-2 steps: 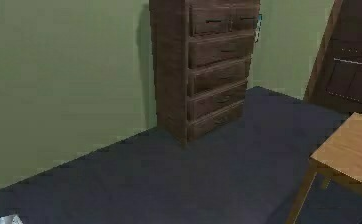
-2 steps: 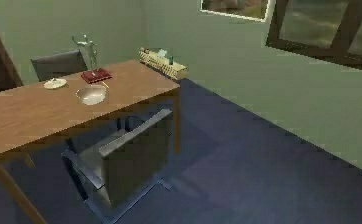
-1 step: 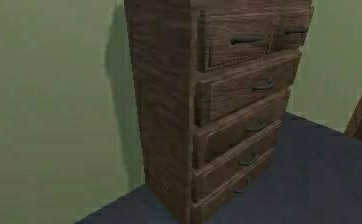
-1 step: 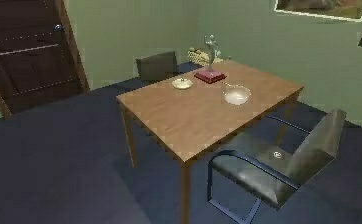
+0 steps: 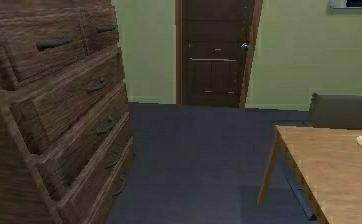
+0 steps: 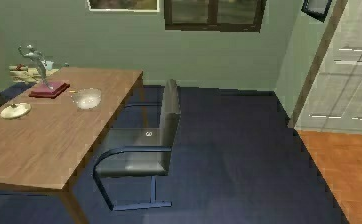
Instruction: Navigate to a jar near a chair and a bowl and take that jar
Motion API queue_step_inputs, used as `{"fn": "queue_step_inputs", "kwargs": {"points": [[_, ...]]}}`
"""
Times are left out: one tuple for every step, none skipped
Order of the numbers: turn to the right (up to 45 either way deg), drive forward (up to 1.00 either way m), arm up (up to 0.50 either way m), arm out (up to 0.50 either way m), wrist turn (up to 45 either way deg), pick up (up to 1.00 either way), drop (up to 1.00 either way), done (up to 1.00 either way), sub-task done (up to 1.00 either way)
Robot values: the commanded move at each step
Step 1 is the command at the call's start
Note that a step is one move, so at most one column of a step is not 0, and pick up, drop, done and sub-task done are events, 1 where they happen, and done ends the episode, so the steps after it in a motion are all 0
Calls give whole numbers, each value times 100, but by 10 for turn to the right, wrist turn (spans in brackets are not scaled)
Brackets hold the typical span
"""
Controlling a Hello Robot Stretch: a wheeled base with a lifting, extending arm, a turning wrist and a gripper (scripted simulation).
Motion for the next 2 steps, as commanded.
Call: {"fn": "queue_step_inputs", "kwargs": {"points": [[90, 0, 0, 0, 0, 0, 0, 0, 0], [0, 75, 0, 0, 0, 0, 0, 0, 0]]}}
